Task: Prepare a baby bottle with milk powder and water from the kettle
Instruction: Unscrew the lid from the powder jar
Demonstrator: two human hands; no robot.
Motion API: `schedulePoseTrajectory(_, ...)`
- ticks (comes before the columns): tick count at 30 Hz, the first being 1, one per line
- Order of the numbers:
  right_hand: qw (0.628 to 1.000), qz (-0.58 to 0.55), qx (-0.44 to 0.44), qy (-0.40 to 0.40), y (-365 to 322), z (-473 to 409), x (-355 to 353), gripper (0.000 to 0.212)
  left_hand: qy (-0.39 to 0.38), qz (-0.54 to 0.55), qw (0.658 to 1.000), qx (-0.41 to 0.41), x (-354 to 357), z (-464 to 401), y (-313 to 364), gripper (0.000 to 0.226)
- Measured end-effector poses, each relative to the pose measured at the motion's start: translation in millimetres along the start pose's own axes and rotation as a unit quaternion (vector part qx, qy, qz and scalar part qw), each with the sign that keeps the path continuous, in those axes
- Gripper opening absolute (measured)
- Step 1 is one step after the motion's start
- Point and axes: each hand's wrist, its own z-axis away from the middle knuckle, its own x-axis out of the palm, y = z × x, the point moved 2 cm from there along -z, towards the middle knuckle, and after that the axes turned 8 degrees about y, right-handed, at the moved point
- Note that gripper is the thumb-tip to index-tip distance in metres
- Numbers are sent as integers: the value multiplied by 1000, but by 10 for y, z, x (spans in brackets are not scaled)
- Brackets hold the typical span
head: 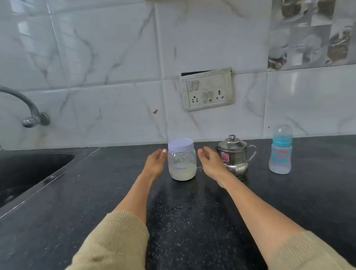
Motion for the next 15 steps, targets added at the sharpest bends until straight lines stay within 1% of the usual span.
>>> schedulePoseTrajectory(1, 1000, 5, 1, -6, 8, -50, 15, 58, -25, 12, 1000, -4, 44, -18, -20, 38)
schedulePoseTrajectory(3, 1000, 8, 0, -25, 44, -149, 66, 57, -62, 54, 996, -34, 149, -68, -103, 46)
schedulePoseTrajectory(4, 999, 3, -4, -33, 41, -161, 93, 55, -67, 78, 994, -45, 198, -69, -137, 49)
schedulePoseTrajectory(7, 999, -17, -16, -44, 35, -130, 164, 48, -54, 110, 991, -57, 250, -54, -195, 50)
schedulePoseTrajectory(11, 998, -24, -20, -47, -4, 51, 69, 50, -63, 122, 988, -64, 209, 140, -139, 49)
schedulePoseTrajectory(15, 999, -24, -6, -41, -11, 370, -137, 52, -78, 147, 984, -65, 220, 555, 28, 47)
